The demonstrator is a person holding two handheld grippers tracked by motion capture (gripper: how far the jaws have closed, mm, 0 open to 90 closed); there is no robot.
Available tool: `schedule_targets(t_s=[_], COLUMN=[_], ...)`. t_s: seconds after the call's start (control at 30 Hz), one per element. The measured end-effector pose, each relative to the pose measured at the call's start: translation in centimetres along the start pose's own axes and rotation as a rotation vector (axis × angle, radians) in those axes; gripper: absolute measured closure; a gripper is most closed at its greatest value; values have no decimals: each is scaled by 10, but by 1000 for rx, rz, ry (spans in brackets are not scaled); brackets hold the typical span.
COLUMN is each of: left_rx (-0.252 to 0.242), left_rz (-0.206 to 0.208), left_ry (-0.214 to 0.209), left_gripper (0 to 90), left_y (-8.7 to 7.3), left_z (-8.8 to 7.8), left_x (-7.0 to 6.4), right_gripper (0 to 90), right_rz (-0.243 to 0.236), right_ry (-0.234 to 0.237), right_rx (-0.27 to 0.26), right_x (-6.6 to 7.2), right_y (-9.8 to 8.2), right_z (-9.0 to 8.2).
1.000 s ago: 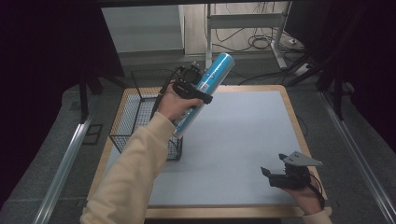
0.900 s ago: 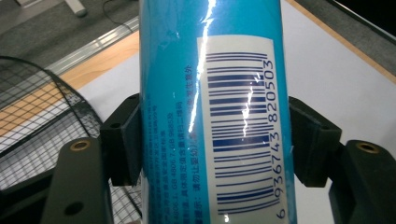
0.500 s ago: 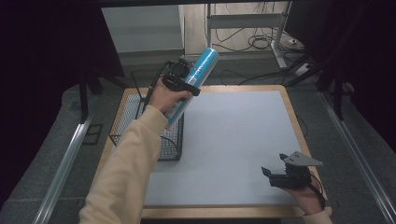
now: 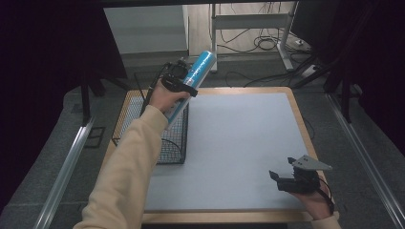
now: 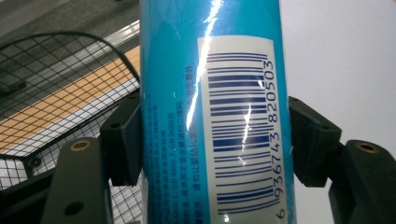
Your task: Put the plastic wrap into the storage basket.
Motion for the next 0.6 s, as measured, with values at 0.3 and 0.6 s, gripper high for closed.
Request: schedule_targets(t_s=[0.3, 0.6], left_rx=[28, 44], left_rz=[-22, -29], left_ry=[26, 44], left_gripper=[319, 319], left_y=[-15, -28], left_z=[10, 19], left_x=[20, 34], right_gripper=[138, 138], right_rz=[2, -3], right_ry=[-5, -5], right_rx=[-6, 0], right_x=[-1, 0], right_y=[1, 0], right_z=[0, 1])
Point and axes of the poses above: each handheld gripper's, and its own axes: z roughly forward along the jaws, y roughly out of its top, x roughly to its left, the point moved 8 cm from there along z, roughly forward along the jaws, and after that the axes turned 8 degrees about y, right-handed, at the moved point
